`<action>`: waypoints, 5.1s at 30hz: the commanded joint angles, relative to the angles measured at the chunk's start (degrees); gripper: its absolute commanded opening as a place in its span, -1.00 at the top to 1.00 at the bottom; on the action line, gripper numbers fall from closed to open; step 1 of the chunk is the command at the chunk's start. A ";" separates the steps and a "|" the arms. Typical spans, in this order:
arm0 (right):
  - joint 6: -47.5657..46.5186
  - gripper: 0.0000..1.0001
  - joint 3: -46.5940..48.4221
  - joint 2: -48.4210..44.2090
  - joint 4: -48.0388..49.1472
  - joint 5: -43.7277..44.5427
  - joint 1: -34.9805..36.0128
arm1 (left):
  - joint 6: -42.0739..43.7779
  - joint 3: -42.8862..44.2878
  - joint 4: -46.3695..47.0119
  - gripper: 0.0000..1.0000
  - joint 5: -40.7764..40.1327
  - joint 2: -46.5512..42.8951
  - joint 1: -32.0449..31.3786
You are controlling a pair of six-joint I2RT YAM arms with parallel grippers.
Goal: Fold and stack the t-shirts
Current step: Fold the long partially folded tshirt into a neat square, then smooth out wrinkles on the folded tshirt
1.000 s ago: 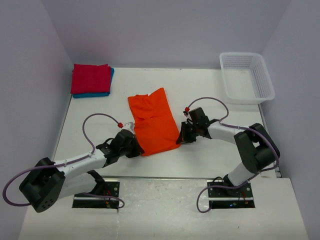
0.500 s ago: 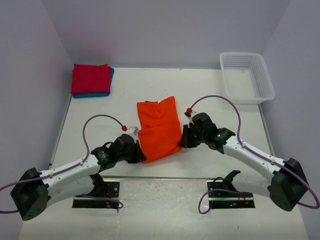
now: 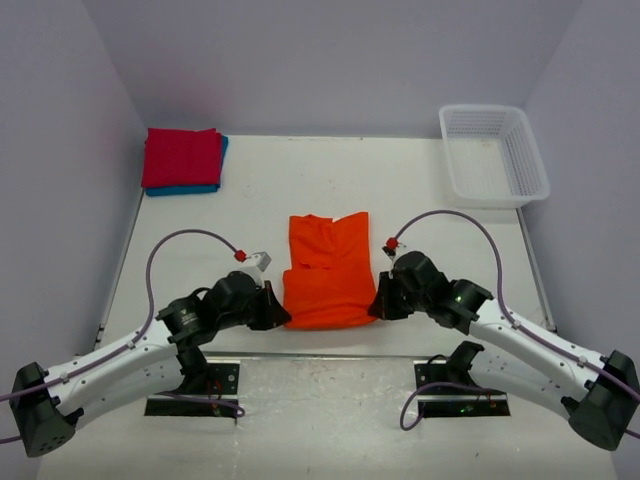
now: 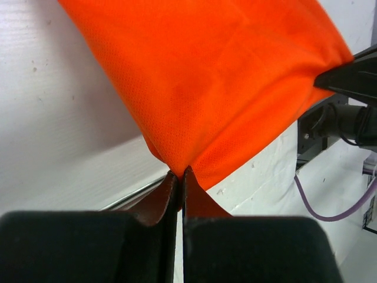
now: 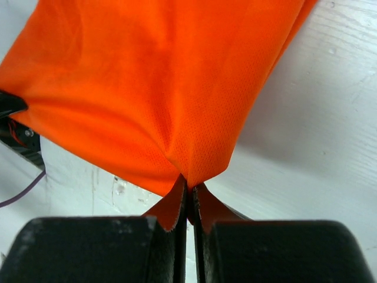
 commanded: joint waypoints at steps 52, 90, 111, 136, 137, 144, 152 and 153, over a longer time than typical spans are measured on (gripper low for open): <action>-20.78 -0.62 78.37 67.27 -10.90 -1.65 -26.09 | 39.73 73.68 13.30 0.22 0.42 71.56 31.79; -11.74 1.00 56.74 68.49 -9.84 -9.12 -21.70 | 35.78 84.30 8.45 1.00 8.58 93.51 31.62; -11.12 1.00 38.46 54.96 -4.75 -5.87 -18.97 | 35.87 66.14 13.45 1.00 4.36 74.20 34.87; -14.29 1.00 63.06 65.22 -13.71 -0.77 -21.78 | 28.83 43.11 17.85 1.00 6.39 59.51 23.18; -13.93 1.00 63.58 67.23 -14.84 -0.42 -22.13 | 29.01 42.67 17.85 1.00 6.30 59.33 23.18; -11.91 1.00 64.73 69.63 -18.37 5.11 -23.89 | 29.71 38.89 18.81 1.00 7.09 59.94 23.18; -11.12 1.00 67.72 71.82 -23.29 6.61 -26.09 | 29.54 36.16 19.87 1.00 7.44 64.78 23.18; -10.94 1.00 67.63 72.09 -23.47 6.53 -26.09 | 29.54 35.81 19.96 1.00 7.45 65.22 23.18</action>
